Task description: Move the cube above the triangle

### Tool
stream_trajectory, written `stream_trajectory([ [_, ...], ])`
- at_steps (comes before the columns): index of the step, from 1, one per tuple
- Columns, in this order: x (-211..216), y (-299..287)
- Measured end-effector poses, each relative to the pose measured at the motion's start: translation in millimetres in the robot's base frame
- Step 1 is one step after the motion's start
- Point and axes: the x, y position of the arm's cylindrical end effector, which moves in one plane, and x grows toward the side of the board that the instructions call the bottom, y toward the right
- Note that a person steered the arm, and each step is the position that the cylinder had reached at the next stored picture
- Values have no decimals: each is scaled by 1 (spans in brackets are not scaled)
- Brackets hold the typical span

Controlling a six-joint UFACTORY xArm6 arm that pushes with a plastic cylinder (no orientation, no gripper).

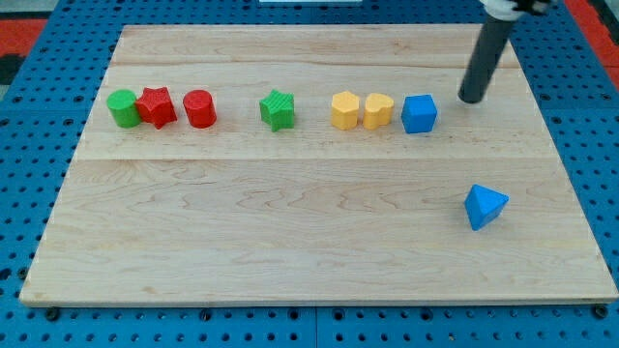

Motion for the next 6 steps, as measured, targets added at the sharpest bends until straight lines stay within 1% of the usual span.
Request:
stream_trajectory([
  [1,-15,-53],
  [2,-11,-88],
  [3,1,-94],
  [4,2,-94],
  [5,5,-78],
  [6,37,-66],
])
